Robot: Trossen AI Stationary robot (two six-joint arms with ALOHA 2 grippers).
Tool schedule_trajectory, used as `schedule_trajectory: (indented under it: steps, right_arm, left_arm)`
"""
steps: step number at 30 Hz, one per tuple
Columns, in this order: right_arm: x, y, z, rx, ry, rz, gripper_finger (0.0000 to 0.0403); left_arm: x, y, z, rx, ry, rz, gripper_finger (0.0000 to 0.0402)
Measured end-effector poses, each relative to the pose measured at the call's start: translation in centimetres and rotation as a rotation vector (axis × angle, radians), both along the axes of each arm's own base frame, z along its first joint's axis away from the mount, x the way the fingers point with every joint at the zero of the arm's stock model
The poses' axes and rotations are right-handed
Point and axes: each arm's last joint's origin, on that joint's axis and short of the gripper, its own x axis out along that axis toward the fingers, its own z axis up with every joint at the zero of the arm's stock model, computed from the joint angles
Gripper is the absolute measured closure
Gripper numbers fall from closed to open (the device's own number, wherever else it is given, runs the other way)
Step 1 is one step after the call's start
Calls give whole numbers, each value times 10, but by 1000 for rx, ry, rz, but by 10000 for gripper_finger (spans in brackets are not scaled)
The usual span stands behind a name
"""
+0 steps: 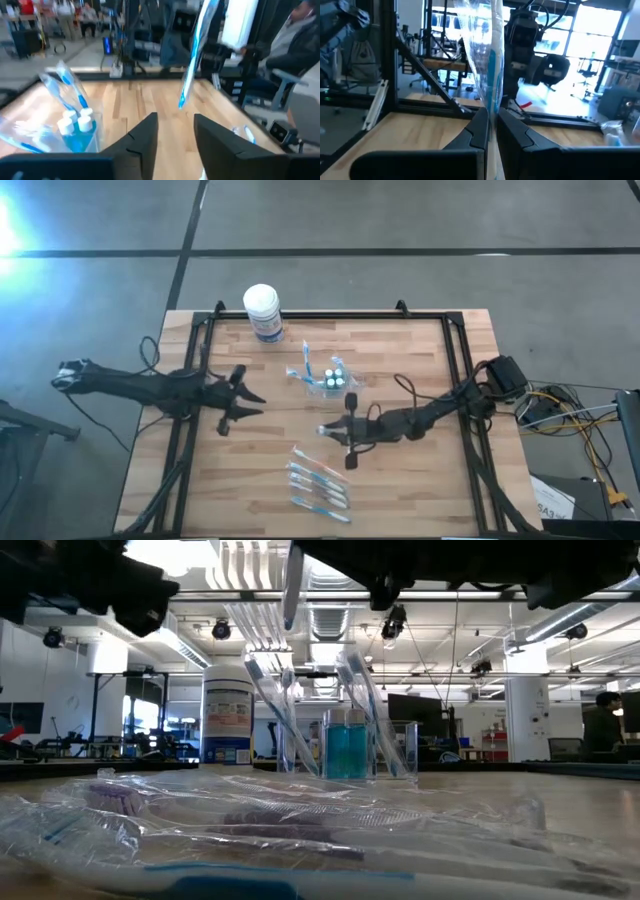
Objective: Pick & Place toothbrushing station
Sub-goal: Put the blue toothbrush in the transparent organizer
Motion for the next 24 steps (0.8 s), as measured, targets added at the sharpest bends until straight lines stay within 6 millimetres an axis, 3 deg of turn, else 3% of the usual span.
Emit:
schedule_trajectory:
  steps: [6,11,24]
  right_arm:
    - [2,-5,3,16,-23,-18,385]
    - [2,-5,5,20,-47,-18,385]
    - [8,-5,16,-14,-80,-58,385]
  left_arm:
    - [32,-5,9,-1,101,-34,216]
    - [58,-8,28,34,95,-45,188]
    - [104,-16,54,73,77,-100,172]
